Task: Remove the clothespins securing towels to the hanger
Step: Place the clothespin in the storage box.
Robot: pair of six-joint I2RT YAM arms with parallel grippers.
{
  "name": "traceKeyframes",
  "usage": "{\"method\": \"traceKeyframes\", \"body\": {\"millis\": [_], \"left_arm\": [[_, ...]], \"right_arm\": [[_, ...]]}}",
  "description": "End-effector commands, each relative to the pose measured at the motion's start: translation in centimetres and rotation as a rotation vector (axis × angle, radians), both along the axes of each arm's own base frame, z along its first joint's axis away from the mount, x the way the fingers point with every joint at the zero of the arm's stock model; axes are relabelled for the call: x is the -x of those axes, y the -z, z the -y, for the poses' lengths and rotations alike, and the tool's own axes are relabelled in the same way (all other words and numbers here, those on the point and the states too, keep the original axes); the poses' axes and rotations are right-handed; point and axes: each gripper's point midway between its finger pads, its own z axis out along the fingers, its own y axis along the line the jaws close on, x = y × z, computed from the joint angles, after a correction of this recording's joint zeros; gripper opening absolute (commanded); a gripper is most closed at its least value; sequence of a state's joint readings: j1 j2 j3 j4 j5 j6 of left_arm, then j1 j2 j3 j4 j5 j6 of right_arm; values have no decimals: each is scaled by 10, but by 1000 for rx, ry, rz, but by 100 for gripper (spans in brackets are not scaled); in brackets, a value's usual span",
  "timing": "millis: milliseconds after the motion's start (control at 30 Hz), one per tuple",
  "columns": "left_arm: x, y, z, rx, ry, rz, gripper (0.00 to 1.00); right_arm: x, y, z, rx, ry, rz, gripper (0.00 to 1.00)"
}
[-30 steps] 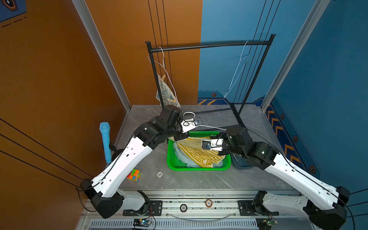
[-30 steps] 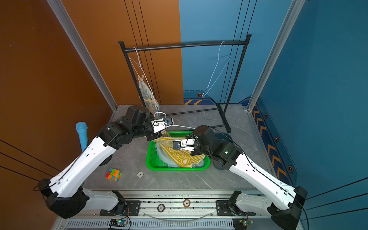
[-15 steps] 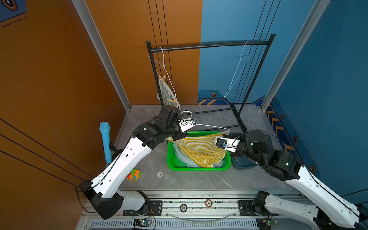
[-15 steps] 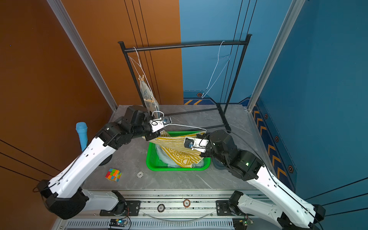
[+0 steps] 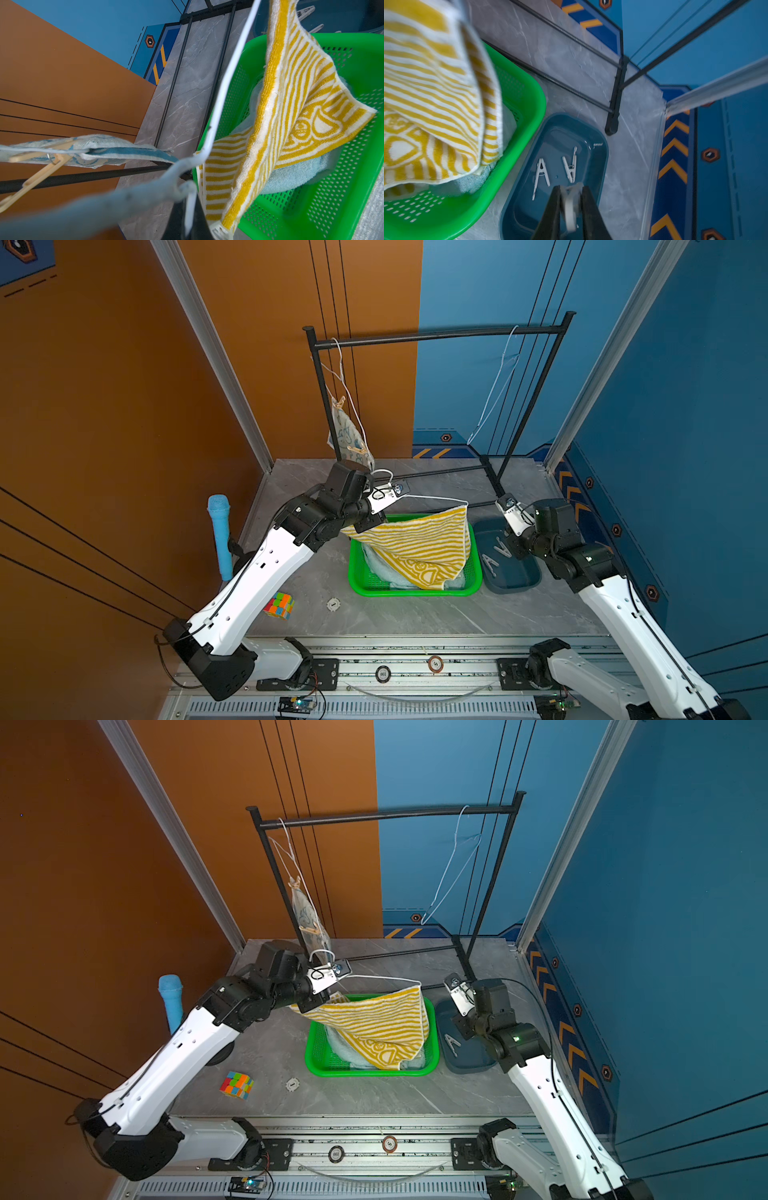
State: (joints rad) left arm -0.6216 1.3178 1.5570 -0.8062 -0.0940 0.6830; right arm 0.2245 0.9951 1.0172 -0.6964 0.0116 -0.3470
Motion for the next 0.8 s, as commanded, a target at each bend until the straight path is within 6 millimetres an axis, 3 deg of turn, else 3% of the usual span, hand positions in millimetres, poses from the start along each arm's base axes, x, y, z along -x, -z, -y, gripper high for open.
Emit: {"method": "traceKeyframes", "body": {"millis": [0,200,500,767], "left_arm": [[5,-10,-8,15,-12,28,0],[10,-9,-7,2,19,34,0],[13,-10,-4,-7,42,44,0],[16,-8,-3,-27,68,51,0]], "right_arm": [[0,41,4,-174,105,-153,5],[-10,87,19,-230,223,-278,4],[-18,138,28,-191,308,-438,5],[-19,152,34,-155,335,-474,35]]}}
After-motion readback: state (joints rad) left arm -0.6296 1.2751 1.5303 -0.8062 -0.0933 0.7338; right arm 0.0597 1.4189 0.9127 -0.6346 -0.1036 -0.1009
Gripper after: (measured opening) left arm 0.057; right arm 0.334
